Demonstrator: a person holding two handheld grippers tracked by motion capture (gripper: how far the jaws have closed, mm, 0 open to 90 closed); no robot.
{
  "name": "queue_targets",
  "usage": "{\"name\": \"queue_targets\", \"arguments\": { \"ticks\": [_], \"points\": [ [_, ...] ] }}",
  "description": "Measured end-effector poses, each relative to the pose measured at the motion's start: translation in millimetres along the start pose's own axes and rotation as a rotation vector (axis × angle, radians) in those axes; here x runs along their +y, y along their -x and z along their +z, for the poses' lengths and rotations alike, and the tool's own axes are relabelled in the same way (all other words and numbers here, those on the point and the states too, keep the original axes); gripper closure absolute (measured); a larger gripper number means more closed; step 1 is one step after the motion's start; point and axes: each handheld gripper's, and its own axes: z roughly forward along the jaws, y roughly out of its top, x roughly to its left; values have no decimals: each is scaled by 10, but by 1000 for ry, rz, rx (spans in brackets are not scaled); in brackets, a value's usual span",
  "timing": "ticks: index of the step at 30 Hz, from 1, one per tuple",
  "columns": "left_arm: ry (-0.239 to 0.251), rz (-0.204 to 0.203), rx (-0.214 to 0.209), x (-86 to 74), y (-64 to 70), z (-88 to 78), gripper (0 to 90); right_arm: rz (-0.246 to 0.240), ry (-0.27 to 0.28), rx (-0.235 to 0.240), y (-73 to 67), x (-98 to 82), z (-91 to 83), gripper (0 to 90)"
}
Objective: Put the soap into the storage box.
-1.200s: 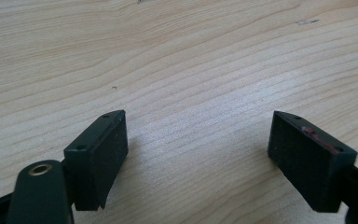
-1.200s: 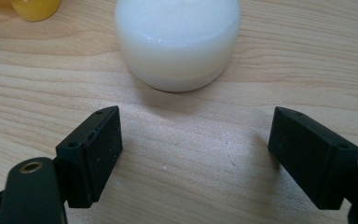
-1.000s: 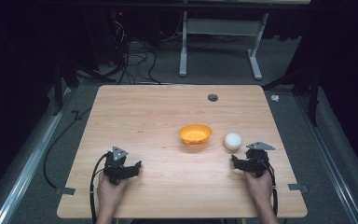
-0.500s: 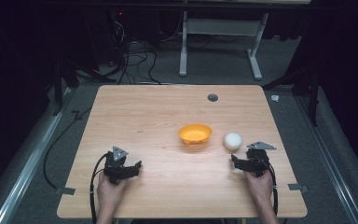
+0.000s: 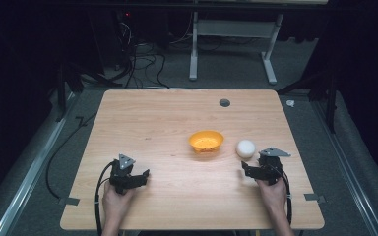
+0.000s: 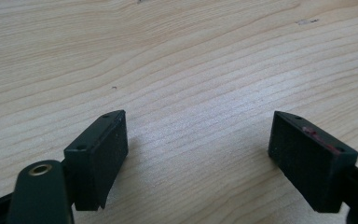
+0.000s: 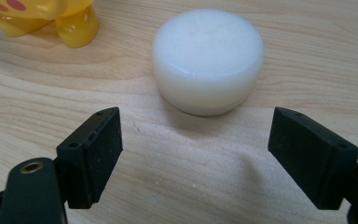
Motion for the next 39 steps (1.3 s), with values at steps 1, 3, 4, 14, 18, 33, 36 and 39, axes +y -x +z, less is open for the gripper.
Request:
{"name": "queue_targets", "arguments": {
  "ticks": [1,3,4,14,18,33,36,39],
  "points": [
    [0,0,-1,0,0,-1,202,-2,10,0,-2,5,0,182],
    [0,1,0,0,-1,0,202,6,10,1,-4,24,-5,179],
    [0,0,0,0,0,0,202,1,11,1,-1,35,-6,178],
    [0,1,1,0,-1,0,202,-16,18,-2,-19,175,21,164],
    [0,1,1,0,0,0,202,-25,18,-1,-20,237,47,160],
    [0,1,0,0,0,0,202,-8,10,12,15,400,183,154],
    [1,0,0,0,0,0,202,12,-1,16,47,421,261,154],
    [0,0,-1,1,-1,0,202,15,-14,13,49,429,317,152]
  ]
}}
